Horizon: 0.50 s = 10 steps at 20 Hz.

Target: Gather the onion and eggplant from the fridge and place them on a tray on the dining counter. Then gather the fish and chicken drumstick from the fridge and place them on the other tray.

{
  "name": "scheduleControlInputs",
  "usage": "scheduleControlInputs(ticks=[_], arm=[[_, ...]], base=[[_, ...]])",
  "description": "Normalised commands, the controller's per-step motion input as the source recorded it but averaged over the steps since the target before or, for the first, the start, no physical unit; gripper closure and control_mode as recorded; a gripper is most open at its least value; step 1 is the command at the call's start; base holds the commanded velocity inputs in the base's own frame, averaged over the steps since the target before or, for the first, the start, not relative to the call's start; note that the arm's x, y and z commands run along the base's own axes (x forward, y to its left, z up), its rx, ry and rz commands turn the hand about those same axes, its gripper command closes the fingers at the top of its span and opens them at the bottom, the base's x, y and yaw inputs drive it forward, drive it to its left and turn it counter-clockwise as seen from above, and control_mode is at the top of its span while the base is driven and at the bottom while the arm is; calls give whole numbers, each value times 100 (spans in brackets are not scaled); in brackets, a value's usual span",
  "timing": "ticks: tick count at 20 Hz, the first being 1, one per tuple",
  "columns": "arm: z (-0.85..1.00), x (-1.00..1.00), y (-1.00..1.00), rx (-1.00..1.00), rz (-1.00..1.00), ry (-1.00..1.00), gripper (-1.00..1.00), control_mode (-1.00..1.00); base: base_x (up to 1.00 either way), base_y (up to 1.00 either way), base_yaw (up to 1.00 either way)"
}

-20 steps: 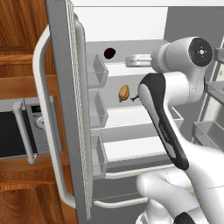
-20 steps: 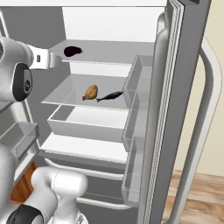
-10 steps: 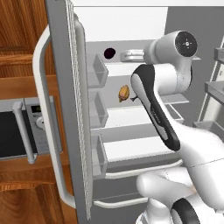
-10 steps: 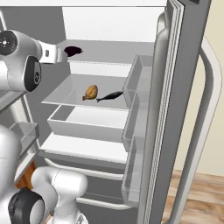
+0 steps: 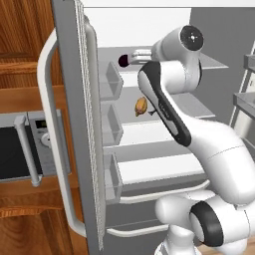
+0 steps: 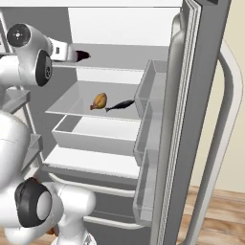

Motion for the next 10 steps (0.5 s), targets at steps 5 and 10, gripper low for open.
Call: scheduleControlInputs(ticks=[5,10], arm=[[-12,59,11,0,0,0,-100,-100],[-20,54,1,0,0,1,-100,-100]], base=[[0,0,0],[0,0,0]])
